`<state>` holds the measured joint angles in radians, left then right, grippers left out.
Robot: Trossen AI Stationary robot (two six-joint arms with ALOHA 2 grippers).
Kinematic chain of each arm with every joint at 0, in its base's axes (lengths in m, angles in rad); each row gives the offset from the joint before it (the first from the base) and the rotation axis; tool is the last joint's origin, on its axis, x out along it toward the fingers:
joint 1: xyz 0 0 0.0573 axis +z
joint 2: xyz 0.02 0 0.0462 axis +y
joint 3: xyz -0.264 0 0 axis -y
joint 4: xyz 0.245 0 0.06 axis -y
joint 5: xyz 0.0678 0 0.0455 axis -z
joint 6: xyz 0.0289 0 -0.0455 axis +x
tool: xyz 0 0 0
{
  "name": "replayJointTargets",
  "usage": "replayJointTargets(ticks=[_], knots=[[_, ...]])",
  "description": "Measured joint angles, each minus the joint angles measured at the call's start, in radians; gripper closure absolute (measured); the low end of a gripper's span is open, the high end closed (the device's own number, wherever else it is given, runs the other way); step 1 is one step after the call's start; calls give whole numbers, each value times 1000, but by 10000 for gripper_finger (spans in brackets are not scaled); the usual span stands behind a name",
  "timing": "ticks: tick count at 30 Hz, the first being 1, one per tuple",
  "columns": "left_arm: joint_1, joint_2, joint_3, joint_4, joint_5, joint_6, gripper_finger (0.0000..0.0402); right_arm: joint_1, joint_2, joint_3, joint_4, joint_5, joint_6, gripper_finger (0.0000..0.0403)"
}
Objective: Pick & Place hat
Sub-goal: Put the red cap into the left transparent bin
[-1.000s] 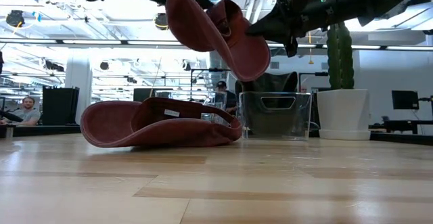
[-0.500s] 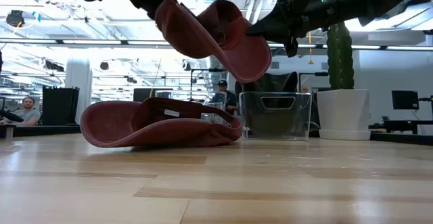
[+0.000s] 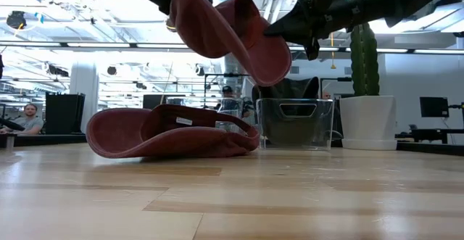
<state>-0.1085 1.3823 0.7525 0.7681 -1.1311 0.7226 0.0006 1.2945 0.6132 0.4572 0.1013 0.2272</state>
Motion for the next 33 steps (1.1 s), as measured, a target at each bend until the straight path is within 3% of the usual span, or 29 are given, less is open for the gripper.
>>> replayJointTargets(ticks=[15,19,25,33], knots=[[-24,0,0,-6,73,-70,280,-1,0,0,-1,3,-11,401],[-58,0,0,-8,138,-73,280,-1,0,0,-1,3,-11,401],[-123,0,0,-12,134,-86,280,-1,0,0,-1,3,-11,401],[-237,0,0,-90,129,-265,280,-1,0,0,-6,14,-18,401]])
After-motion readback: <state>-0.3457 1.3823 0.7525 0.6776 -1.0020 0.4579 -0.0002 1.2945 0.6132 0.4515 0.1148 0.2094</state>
